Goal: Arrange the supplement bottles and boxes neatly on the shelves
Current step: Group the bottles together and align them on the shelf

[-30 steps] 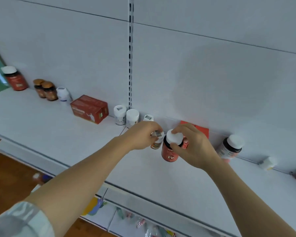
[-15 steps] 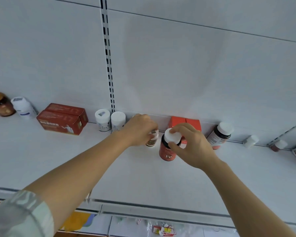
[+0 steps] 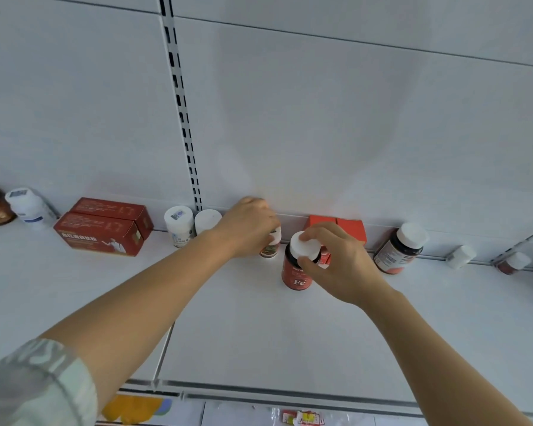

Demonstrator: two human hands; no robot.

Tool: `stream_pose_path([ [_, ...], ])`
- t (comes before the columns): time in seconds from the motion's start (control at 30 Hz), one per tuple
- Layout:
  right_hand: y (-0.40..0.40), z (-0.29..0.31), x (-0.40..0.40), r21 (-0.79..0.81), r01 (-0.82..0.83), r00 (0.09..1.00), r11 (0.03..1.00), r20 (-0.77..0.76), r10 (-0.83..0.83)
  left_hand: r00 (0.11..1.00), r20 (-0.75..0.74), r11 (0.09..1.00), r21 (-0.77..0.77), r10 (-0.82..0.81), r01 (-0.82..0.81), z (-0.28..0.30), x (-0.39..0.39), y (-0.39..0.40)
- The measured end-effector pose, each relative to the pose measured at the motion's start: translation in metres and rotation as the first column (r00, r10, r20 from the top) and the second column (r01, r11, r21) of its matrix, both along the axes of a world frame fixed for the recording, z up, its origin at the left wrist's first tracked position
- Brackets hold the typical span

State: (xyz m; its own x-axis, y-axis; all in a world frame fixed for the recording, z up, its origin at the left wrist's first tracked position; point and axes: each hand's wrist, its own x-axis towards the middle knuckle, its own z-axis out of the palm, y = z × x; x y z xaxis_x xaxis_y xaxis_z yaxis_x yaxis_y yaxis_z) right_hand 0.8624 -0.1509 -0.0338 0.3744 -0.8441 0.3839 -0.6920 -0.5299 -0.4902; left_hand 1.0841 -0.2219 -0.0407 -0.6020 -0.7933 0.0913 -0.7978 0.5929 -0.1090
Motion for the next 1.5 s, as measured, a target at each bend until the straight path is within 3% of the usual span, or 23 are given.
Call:
stream_pose_path([
  [0.43, -0.007, -0.001, 0.003, 0.011, -0.012, 1.000, 1.000, 0.005, 0.012, 0.993, 0.115, 0.996, -0.088, 0.033, -0.023, -0.002, -0.003, 0.003],
  [0.77, -0.004, 0.003, 0.005, 0.006, -0.012, 1.000, 1.000, 0.006, 0.012, 0.993, 0.072, 0.990, -0.113, 0.091, -0.083, -0.008, -0.001, 0.009],
  [1.13, -0.001, 0.015, 0.007, -0.054, -0.056, 0.998, 0.997, -0.007, 0.056, 0.976, -0.146, 0.984, -0.059, 0.159, -0.169, 0.005, 0.010, 0.034],
  [1.27, -0.006, 0.021, 0.025, -0.078, -0.136, 0.990, 0.988, 0.014, 0.137, 0.938, -0.239, 0.957, -0.084, 0.251, -0.277, 0.019, 0.028, 0.054],
  [1.5, 0.005, 0.023, 0.083, -0.103, -0.240, 0.968, 0.965, 0.055, 0.246, 0.865, -0.260, 0.878, -0.108, 0.429, -0.467, 0.034, 0.090, 0.108],
])
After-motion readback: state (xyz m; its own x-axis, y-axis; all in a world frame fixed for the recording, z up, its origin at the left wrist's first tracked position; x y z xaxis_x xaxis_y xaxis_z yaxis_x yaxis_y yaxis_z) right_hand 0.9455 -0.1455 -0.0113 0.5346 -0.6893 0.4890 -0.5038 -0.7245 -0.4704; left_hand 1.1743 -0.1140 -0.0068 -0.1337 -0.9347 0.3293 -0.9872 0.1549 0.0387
